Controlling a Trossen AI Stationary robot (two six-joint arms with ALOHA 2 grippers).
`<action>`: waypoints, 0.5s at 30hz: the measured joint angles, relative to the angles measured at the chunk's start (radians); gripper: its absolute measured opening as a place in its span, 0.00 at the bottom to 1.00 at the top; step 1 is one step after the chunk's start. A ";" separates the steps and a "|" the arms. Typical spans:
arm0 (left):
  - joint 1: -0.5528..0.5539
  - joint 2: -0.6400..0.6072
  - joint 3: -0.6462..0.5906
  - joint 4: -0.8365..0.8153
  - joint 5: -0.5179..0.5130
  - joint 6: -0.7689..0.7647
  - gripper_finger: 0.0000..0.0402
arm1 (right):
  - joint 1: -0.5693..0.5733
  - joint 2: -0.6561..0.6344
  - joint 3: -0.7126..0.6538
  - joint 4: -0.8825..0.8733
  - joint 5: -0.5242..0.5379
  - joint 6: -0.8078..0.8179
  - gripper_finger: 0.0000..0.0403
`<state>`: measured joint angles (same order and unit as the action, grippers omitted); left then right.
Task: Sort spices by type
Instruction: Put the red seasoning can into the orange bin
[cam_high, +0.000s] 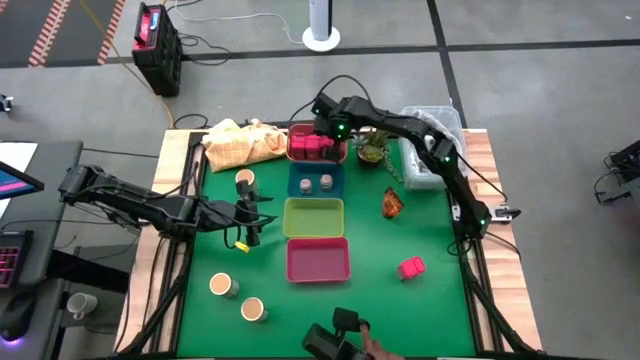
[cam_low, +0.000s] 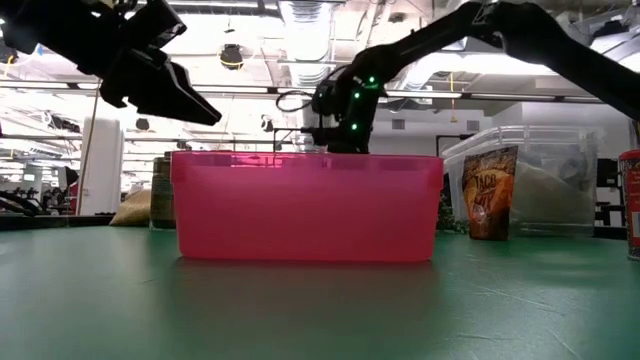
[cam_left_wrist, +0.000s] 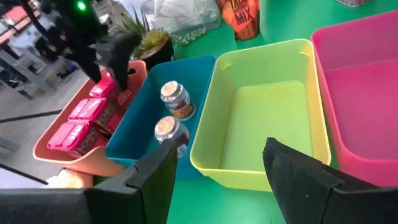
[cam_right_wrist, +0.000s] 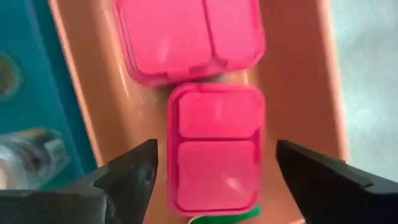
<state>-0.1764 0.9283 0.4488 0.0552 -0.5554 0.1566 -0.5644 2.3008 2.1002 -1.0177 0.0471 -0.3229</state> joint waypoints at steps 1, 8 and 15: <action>0.000 0.000 0.000 -0.003 0.000 -0.004 0.56 | 0.000 0.010 0.000 0.004 -0.001 0.000 0.89; -0.001 0.000 0.000 -0.012 0.002 -0.009 0.56 | 0.006 0.048 -0.001 0.010 0.009 0.003 0.88; -0.001 0.000 0.000 -0.015 0.002 -0.004 0.56 | -0.005 0.036 0.001 0.029 0.016 0.303 0.78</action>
<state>-0.1778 0.9283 0.4488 0.0406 -0.5531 0.1524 -0.5697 2.3363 2.1010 -0.9885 0.0631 -0.0201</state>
